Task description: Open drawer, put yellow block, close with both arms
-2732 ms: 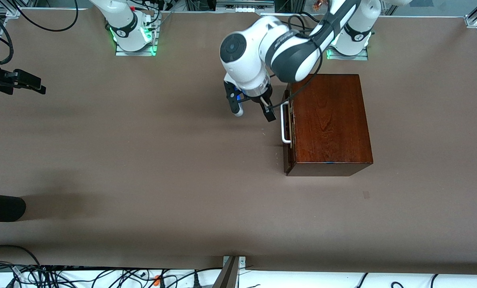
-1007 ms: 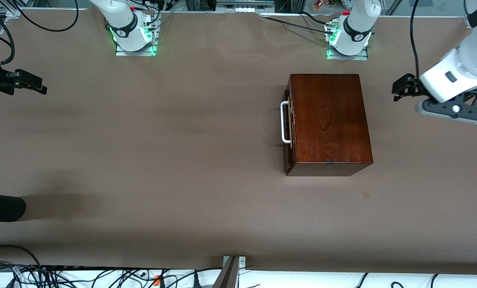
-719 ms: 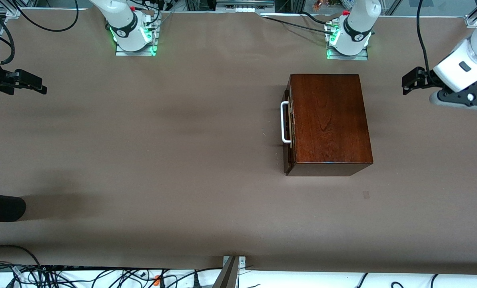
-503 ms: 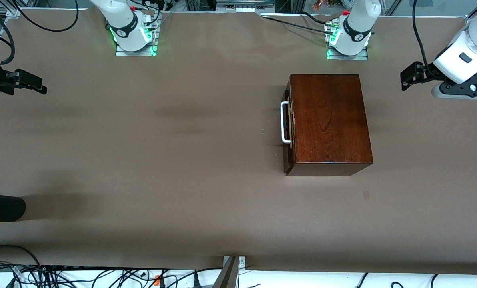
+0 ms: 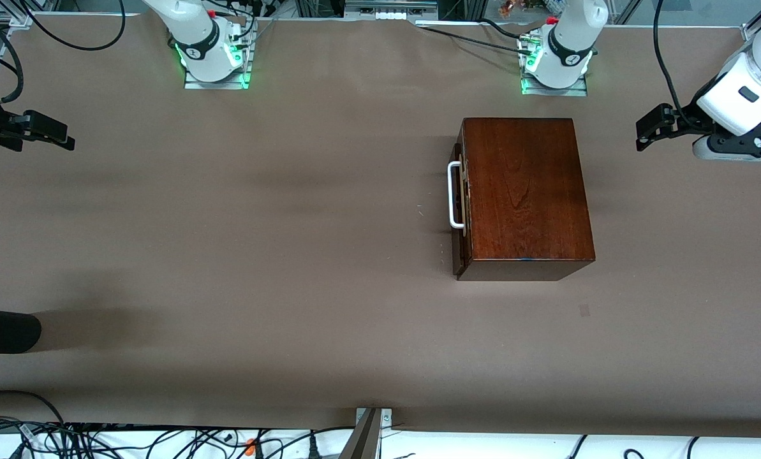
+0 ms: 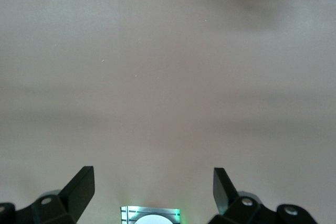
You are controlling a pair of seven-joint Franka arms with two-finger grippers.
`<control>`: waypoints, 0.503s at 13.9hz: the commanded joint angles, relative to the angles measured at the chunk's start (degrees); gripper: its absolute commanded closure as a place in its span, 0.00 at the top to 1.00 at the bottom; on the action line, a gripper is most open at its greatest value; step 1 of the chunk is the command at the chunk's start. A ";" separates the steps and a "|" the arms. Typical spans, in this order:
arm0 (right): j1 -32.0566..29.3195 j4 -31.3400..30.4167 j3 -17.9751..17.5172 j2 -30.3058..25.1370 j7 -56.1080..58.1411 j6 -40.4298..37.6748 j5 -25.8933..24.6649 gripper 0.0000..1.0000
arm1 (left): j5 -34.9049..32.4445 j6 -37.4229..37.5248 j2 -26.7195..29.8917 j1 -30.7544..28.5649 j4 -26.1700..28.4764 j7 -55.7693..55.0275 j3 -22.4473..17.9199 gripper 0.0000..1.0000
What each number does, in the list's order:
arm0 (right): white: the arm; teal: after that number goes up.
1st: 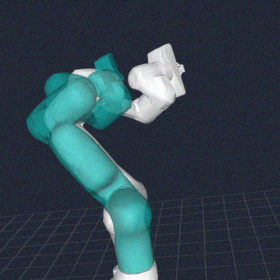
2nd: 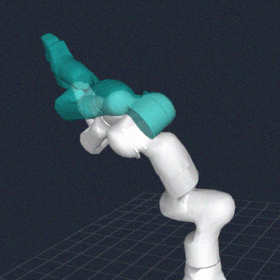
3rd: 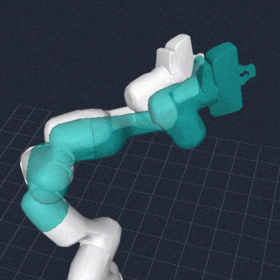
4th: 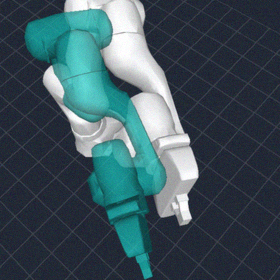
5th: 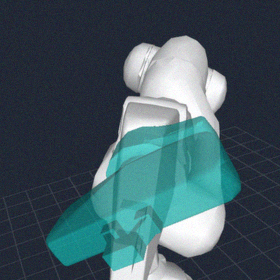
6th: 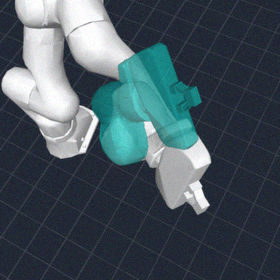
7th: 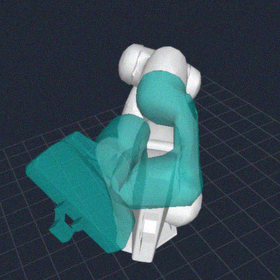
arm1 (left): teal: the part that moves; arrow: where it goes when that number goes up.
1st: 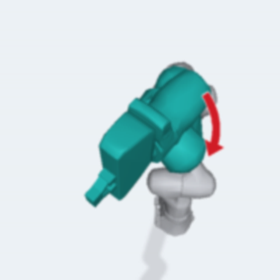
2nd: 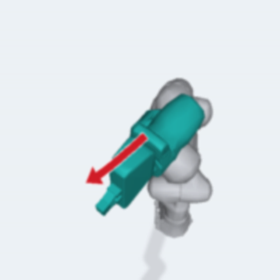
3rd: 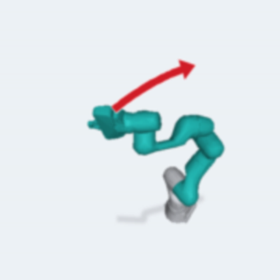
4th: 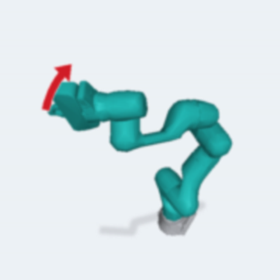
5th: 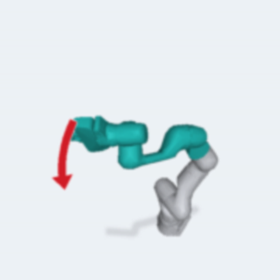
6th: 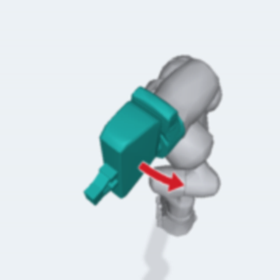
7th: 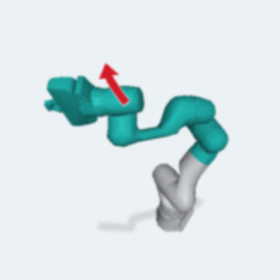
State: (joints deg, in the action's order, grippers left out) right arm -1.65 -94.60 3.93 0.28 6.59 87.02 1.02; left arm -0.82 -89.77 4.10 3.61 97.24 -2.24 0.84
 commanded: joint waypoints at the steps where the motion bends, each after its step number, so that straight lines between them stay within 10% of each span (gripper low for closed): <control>1: -0.37 -0.15 -0.24 -0.46 0.35 -0.10 -0.76 1.00 | 1.70 -0.76 2.40 -0.63 2.16 -0.48 0.21 1.00; 7: -0.37 -0.15 -0.16 -0.45 0.09 -0.18 -0.76 1.00 | 1.78 -0.67 2.31 -0.62 1.90 -1.27 0.30 1.00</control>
